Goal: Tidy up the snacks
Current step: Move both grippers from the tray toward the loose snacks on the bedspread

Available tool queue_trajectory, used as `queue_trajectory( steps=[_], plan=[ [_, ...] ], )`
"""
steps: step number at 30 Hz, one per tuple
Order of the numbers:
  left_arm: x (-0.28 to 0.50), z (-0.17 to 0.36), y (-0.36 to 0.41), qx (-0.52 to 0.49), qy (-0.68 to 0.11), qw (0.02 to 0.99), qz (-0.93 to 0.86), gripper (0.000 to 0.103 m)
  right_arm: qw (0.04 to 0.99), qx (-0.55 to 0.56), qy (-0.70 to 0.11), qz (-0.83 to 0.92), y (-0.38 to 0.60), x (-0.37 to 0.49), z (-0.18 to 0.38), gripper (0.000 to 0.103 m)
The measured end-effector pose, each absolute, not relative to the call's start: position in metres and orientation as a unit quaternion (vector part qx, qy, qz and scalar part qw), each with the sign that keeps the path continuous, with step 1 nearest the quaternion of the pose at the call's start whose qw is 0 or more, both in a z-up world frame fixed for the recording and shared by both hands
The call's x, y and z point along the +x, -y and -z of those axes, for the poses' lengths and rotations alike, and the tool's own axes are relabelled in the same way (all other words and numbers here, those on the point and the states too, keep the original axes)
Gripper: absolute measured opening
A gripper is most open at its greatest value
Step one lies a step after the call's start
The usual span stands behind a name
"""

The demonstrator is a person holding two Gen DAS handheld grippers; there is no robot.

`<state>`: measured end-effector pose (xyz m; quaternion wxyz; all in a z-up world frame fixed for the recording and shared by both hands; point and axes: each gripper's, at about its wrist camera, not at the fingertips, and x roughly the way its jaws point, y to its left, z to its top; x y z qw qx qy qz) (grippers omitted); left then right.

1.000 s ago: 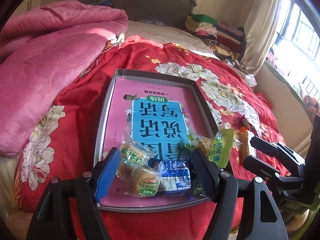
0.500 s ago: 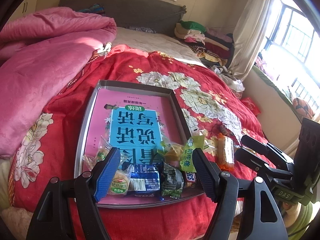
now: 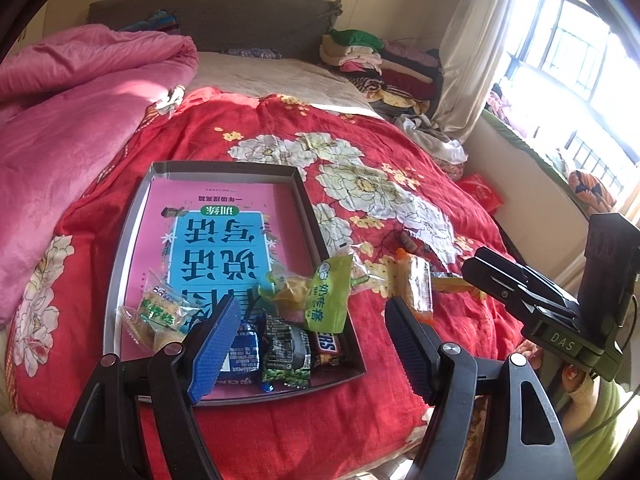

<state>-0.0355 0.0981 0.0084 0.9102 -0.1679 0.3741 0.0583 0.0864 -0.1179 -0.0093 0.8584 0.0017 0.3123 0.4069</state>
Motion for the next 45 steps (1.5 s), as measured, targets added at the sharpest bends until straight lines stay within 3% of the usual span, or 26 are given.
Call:
queue_trajectory(
  steps=[24,34,45],
  plan=[
    [0.042,0.002,-0.024,-0.101,-0.439,0.893,-0.005,0.076,0.849,0.045,-0.388,-0.355,0.160,0.112,0.040,0.062],
    [0.086,0.023,-0.022,-0.101,-0.484,0.869,-0.016,0.076,0.842,0.053,-0.413,-0.344,0.165,0.124,0.057,0.062],
    [0.138,0.048,-0.022,-0.035,-0.556,0.829,-0.049,0.073,0.822,0.048,-0.446,-0.350,0.152,0.135,0.078,0.062]
  ],
)
